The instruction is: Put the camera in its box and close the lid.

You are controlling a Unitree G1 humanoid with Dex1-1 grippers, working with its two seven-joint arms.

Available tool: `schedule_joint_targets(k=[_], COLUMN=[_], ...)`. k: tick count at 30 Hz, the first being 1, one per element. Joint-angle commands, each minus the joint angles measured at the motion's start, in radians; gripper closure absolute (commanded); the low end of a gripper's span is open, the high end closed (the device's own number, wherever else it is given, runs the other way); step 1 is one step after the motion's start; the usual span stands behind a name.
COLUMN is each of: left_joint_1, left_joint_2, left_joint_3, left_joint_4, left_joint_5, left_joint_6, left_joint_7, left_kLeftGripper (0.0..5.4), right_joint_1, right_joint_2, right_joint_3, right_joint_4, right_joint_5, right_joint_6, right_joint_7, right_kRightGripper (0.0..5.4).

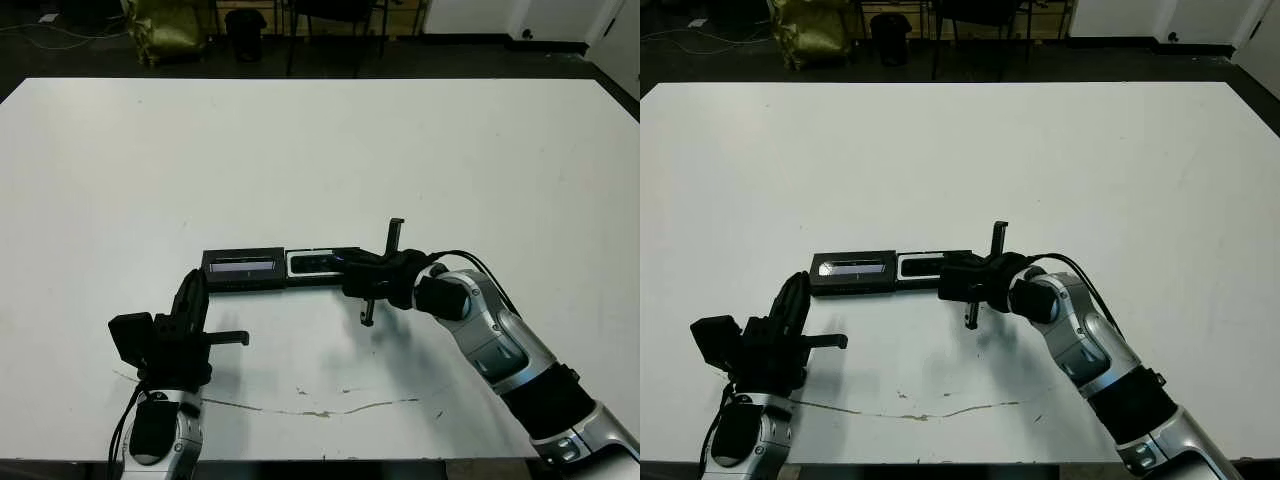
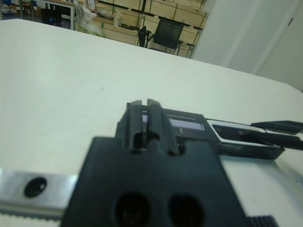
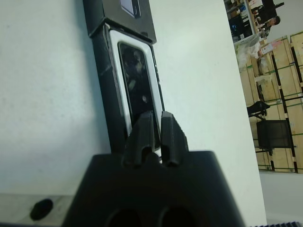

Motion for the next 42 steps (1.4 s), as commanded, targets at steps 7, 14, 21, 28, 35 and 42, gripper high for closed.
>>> schedule_joint_targets(k=[7, 14, 21, 28, 35, 42], left_joint_1=[0.007, 0.01, 0.008, 0.01, 0.007, -0.008], left_joint_2=[-0.001, 0.002, 0.001, 0.0, 0.013, 0.09], left_joint_3=[0.005, 0.004, 0.006, 0.005, 0.015, 0.064], left_joint_4=[0.018, 0.01, 0.013, 0.003, -0.002, -0.04], left_joint_5=[-0.005, -0.003, -0.005, -0.003, -0.001, 0.002], left_joint_6=[0.001, 0.011, 0.008, 0.023, 0.02, -0.001], left_joint_7=[-0.004, -0.002, -0.003, 0.003, -0.004, -0.063], left_kLeftGripper=[5.4, 5.4, 5.4, 5.4, 5.4, 5.4], right_joint_1=[0.031, 0.02, 0.023, 0.054, 0.038, 0.058], right_joint_2=[-0.029, -0.046, -0.027, 0.034, 0.021, -0.008], right_joint_3=[0.009, -0.02, -0.199, -0.381, -0.478, -0.496], right_joint_4=[0.018, -0.027, -0.166, -0.169, -0.102, -0.066], right_joint_5=[0.012, 0.034, 0.204, 0.43, 0.567, 0.613], right_joint_6=[0.033, 0.047, 0.083, -0.064, -0.06, -0.032], right_joint_7=[0.049, 0.061, 0.033, -0.088, -0.093, -0.072], right_kRightGripper=[5.39, 5.39, 5.39, 5.39, 5.39, 5.39])
